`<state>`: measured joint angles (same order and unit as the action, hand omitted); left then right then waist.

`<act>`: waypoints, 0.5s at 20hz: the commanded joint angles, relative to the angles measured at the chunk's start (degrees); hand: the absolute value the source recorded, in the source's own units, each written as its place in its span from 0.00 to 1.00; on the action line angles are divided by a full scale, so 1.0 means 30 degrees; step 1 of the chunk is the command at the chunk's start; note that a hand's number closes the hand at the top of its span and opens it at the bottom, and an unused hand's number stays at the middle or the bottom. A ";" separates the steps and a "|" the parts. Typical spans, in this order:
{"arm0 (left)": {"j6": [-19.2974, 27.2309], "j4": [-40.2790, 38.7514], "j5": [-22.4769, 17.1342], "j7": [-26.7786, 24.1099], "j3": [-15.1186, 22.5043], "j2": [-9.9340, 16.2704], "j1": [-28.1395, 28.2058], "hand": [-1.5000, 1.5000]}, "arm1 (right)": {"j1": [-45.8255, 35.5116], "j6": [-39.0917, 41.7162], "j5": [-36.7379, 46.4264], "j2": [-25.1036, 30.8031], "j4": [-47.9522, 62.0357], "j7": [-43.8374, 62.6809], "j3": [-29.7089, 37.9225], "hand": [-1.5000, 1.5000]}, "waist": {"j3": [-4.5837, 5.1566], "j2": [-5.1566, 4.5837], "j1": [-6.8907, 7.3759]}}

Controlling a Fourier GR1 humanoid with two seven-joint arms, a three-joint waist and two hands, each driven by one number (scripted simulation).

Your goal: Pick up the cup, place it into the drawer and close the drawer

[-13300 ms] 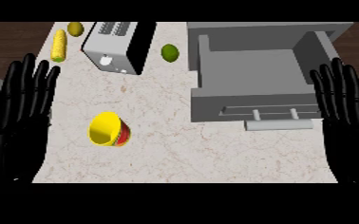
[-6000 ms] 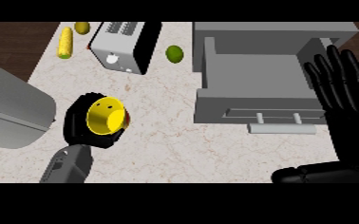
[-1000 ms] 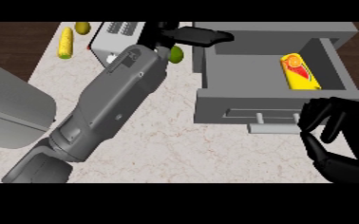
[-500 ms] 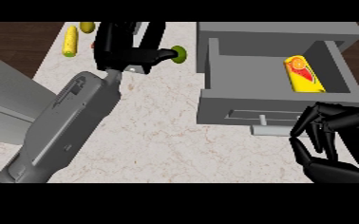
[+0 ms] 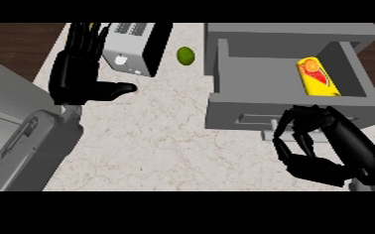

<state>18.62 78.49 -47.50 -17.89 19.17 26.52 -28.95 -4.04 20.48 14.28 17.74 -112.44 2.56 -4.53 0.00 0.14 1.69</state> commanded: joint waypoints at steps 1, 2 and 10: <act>-0.1511 0.1109 -0.0415 -0.0414 -0.0566 0.0983 0.2085 0.00 | -0.0416 -0.0470 0.4338 0.1256 0.1909 -0.2106 -0.1493 1.00 | -0.0002 -0.0058 0.0275; -0.1250 0.1235 -0.0365 -0.0103 -0.0924 0.1150 0.2017 0.00 | -0.0426 -0.0768 0.4944 0.1029 0.2177 -0.2263 -0.2057 1.00 | -0.0006 -0.0045 -0.0047; -0.4542 0.1606 -0.0964 -0.0476 -0.3298 0.2602 0.5134 0.00 | -0.3425 -0.3672 0.8845 -0.1124 0.8462 -0.3378 -0.3676 0.00 | 0.0001 -0.0094 -0.0172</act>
<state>9.90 83.70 -49.35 -18.78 12.99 32.02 -16.63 -9.41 12.46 35.26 17.93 -94.75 -7.94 -12.38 -0.01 -0.05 1.24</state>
